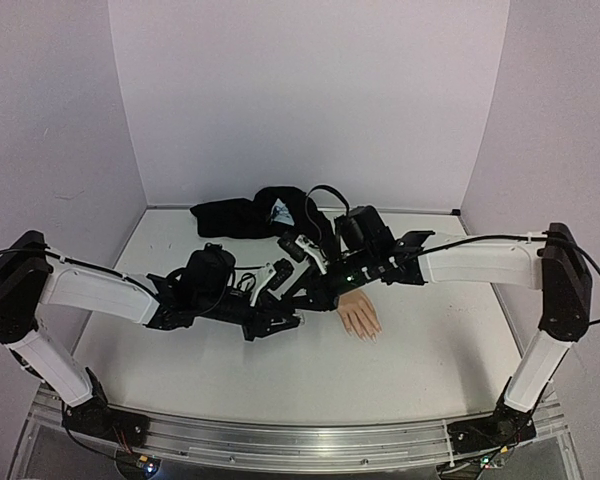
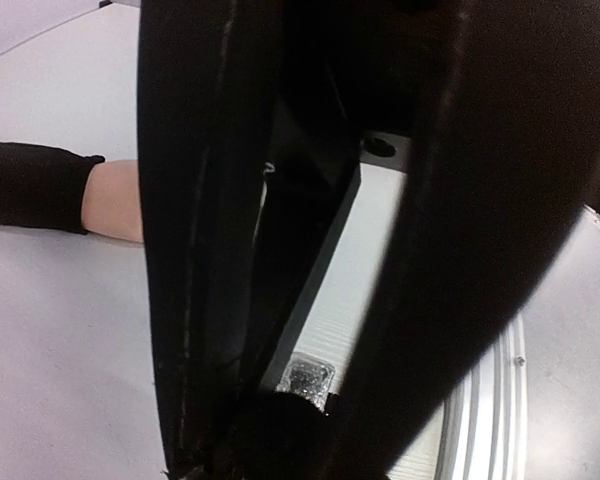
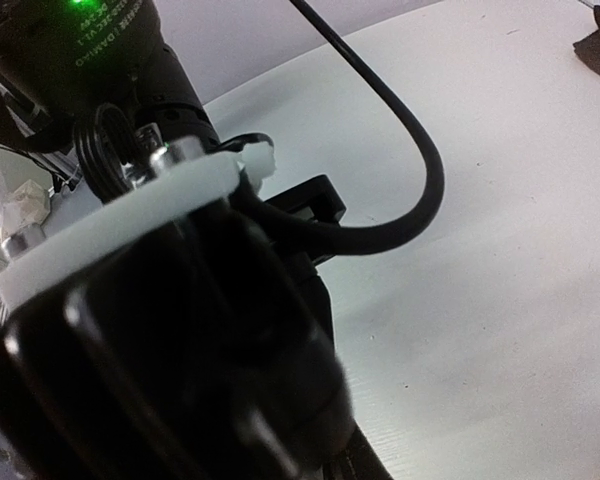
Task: Paint the nails
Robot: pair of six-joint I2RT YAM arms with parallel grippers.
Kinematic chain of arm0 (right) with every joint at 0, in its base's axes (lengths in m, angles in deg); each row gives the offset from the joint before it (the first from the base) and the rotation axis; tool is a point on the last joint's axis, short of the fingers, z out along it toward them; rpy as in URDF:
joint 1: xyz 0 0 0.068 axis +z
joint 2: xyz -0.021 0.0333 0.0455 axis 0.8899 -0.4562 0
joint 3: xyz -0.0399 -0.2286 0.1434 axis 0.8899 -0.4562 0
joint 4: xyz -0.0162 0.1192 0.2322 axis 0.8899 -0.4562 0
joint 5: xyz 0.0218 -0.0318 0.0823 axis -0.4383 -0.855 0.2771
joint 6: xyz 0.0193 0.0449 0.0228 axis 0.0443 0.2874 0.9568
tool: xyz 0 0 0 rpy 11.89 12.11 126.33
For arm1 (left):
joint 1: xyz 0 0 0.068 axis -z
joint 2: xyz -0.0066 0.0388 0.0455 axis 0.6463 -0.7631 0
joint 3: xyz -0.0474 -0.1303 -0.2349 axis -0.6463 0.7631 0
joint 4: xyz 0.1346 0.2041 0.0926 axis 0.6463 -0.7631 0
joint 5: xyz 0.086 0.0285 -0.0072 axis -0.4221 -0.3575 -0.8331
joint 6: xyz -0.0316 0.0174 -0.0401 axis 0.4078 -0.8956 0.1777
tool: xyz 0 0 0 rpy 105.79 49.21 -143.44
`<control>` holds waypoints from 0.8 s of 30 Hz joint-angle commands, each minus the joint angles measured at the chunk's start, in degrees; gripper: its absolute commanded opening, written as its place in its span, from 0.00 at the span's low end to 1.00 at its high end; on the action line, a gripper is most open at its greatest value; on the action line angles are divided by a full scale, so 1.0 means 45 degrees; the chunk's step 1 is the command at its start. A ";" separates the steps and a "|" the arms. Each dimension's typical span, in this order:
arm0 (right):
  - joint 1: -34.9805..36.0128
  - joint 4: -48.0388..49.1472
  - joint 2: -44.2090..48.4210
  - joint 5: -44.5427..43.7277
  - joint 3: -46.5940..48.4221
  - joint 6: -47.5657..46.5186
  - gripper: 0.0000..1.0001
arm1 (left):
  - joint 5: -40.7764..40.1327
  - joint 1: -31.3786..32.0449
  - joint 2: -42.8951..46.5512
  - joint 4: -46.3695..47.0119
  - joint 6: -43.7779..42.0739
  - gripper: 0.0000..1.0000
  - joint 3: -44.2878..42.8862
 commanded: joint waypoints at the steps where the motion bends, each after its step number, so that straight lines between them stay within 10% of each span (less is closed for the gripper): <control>1: 0.0072 0.0322 -0.0056 0.0084 0.0407 0.0103 0.00 | -0.0159 -0.0050 0.0792 0.0395 -0.0085 0.00 -0.0253; 5: 0.0081 0.0515 0.0278 -0.0901 0.0206 0.0379 0.00 | -0.0775 -0.0161 0.0976 0.0730 0.0492 0.05 0.0047; 12: 0.0077 0.2109 0.1762 -0.4267 -0.1174 0.1744 0.00 | -0.1212 -0.0866 0.1939 0.4396 0.3004 0.76 0.2357; 24: 0.0122 0.4527 0.3153 -0.5303 -0.2437 0.3084 0.00 | -0.0951 -0.0863 -0.0210 0.9259 0.4511 0.74 0.1964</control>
